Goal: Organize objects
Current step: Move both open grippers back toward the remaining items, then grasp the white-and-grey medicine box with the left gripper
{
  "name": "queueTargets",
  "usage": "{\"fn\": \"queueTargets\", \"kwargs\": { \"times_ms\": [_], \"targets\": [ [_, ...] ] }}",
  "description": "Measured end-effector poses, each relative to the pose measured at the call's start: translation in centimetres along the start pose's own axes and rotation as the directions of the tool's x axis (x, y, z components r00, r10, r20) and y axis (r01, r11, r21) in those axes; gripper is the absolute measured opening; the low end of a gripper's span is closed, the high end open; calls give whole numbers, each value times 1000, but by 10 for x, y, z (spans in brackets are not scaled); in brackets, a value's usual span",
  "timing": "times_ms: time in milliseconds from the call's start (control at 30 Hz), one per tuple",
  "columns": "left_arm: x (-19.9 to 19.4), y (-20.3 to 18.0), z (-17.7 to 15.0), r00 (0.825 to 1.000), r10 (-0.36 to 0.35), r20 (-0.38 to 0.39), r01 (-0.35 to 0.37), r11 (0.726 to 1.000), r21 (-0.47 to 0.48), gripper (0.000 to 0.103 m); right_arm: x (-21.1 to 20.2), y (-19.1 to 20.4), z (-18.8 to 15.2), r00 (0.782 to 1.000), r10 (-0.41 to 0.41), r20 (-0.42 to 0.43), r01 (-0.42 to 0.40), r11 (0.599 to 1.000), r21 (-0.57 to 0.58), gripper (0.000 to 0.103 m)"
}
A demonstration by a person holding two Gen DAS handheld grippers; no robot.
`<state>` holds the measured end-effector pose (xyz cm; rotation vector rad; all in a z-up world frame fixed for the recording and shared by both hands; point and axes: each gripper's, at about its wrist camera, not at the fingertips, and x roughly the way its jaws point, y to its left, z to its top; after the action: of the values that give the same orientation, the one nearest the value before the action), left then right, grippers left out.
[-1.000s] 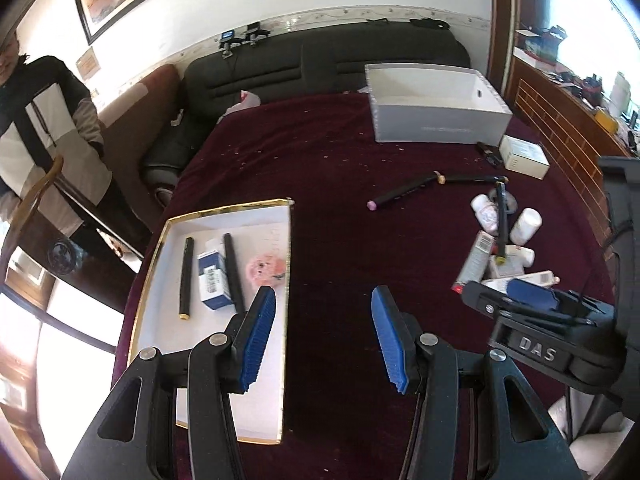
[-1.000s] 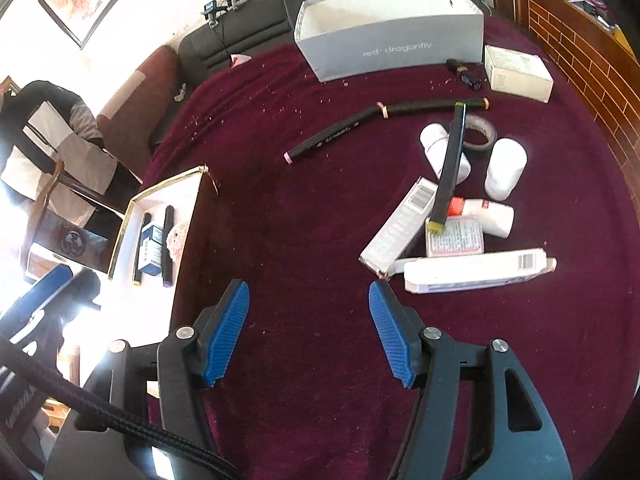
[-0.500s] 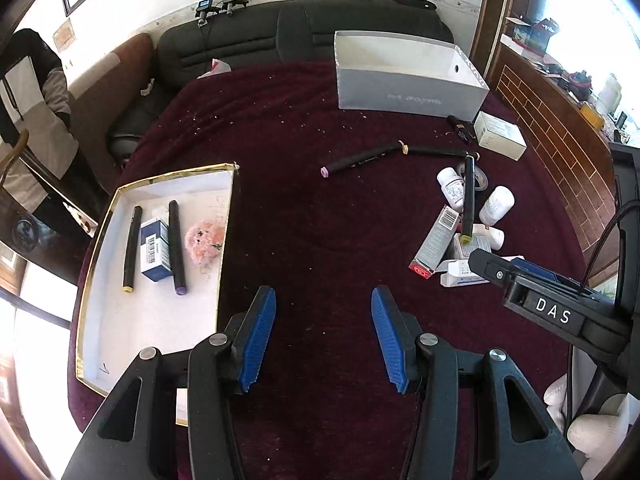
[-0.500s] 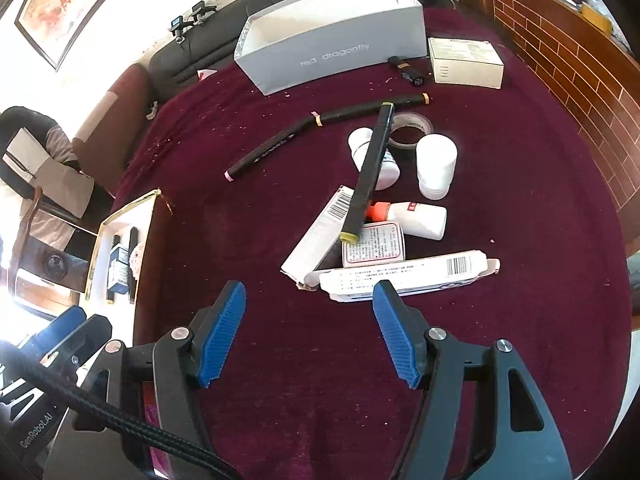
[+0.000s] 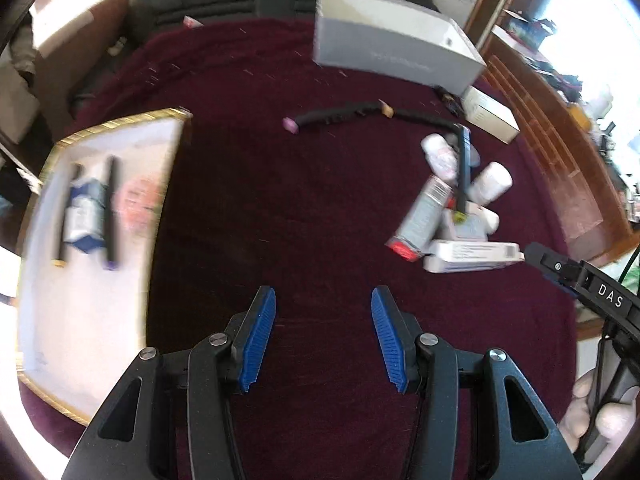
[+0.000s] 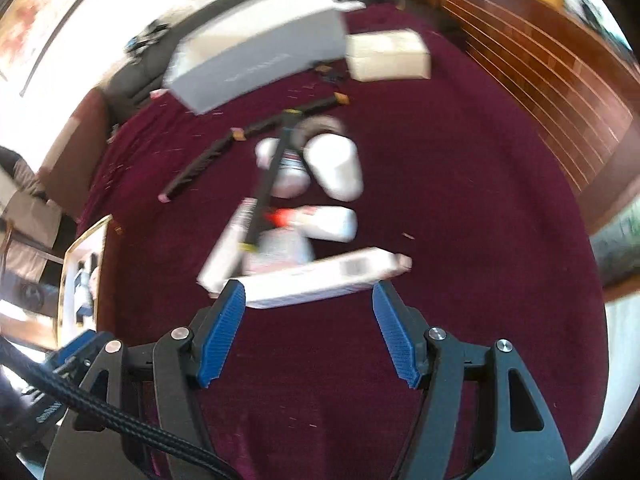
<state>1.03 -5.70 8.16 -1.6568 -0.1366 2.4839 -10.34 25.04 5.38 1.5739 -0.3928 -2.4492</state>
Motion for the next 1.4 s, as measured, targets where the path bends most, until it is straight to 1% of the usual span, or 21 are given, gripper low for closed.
{"fn": "queueTargets", "kwargs": {
  "times_ms": [67,167,233,300,367,433,500,533,600,733,800,867,900,933,967,1067,1100,1167,1233,1333,1400],
  "targets": [
    [9,-12,3,1000,-30,4,30,999,27,44,-2,-15,0,1000,-7,-2,7,999,41,66],
    [23,-37,13,998,-47,34,42,991,125,44,-8,-30,-3,999,-37,9,37,998,57,66],
    [38,-53,24,998,-42,40,34,983,182,44,-11,-39,-6,999,-48,3,47,996,75,66],
    [46,-61,33,996,-57,64,43,977,208,44,-14,-46,-9,998,-58,2,58,995,84,66],
    [57,-67,43,996,-41,82,22,974,224,44,-16,-51,-12,997,-72,2,71,994,88,66],
    [69,-73,50,996,-44,75,24,969,246,44,-17,-60,-15,997,-79,-7,79,992,101,66],
    [82,-79,52,998,-24,57,7,960,278,44,-18,-67,-17,996,-86,-13,87,989,117,66],
    [85,-82,52,996,-51,67,29,955,294,44,-18,-69,-18,996,-91,-12,92,988,120,66],
    [86,-87,52,996,-52,69,27,948,316,45,-20,-72,-18,995,-100,-8,100,987,124,66],
    [101,-102,48,999,-23,31,9,922,388,45,-19,-75,-16,995,-101,-12,101,987,129,66],
    [107,-105,46,1000,-16,20,6,915,404,45,-17,-73,-15,995,-96,-18,97,988,123,66],
    [112,-103,48,1000,-13,18,5,926,378,45,-15,-69,-14,996,-92,-20,94,989,113,66],
    [113,-98,51,1000,-24,6,21,937,348,41,-15,-68,-14,996,-91,-20,93,990,109,66],
    [112,-94,54,999,-32,10,27,948,317,27,-14,-67,-15,996,-91,-20,92,990,105,66],
    [111,-91,55,1000,-25,8,21,953,303,22,-14,-66,-14,996,-91,-20,93,990,101,66],
    [103,-81,51,999,-42,-1,40,956,289,22,-12,-64,-13,995,-95,-22,97,991,88,66],
    [98,-79,48,999,-47,7,42,952,305,22,-11,-64,-12,995,-94,-24,96,991,88,66],
    [84,-70,41,998,-58,20,50,956,288,22,-10,-63,-10,995,-92,-24,94,992,84,66],
    [72,-63,35,998,-49,47,34,959,281,22,-7,-60,-6,996,-85,-28,87,993,77,66],
    [54,-51,22,997,-31,66,13,964,265,22,-4,-43,6,998,-57,-26,58,998,32,66],
    [47,-43,15,997,-23,69,5,967,254,22,0,-32,20,999,-6,-33,7,1000,14,66]
  ]
}}
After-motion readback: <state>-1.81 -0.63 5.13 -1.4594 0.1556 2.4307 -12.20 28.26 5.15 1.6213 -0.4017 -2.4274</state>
